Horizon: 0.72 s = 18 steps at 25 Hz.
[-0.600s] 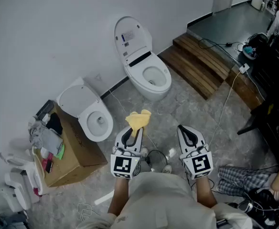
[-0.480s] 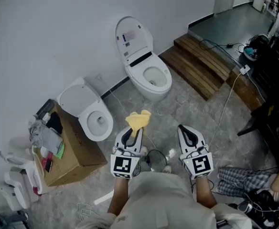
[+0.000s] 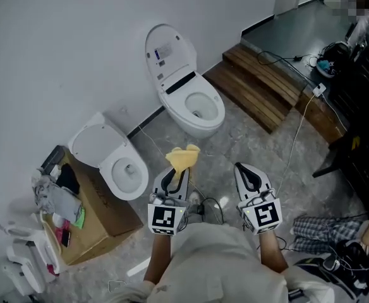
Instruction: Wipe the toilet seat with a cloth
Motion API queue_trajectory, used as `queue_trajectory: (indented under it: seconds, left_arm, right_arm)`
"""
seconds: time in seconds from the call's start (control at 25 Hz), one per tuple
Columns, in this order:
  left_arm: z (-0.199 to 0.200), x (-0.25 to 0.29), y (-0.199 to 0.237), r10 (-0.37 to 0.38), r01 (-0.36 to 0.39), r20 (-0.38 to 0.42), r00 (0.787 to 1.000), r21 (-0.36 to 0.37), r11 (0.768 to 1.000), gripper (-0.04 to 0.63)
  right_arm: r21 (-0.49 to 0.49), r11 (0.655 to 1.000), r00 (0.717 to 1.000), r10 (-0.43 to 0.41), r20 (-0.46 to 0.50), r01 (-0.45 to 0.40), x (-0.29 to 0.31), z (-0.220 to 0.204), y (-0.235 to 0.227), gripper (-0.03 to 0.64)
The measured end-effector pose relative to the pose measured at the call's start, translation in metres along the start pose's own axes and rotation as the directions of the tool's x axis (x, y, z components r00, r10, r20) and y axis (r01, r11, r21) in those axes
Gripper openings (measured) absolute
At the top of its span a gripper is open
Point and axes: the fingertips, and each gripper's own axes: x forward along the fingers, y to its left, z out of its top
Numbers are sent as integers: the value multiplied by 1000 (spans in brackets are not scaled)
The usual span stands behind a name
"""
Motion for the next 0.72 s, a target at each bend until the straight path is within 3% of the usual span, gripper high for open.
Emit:
queue_trajectory:
  seconds: [0.36,0.72]
  left_arm:
    - [-3,51,87,-84,84,-3,996,-10,996,83]
    - [-20,94,130,-138,137,-26,990,-38,990,83]
  right_arm:
    - [-10,999,998,-54,-22,54,96,5,13,8]
    - [-3,997,995,-80,-68,80,155,-3,12,8]
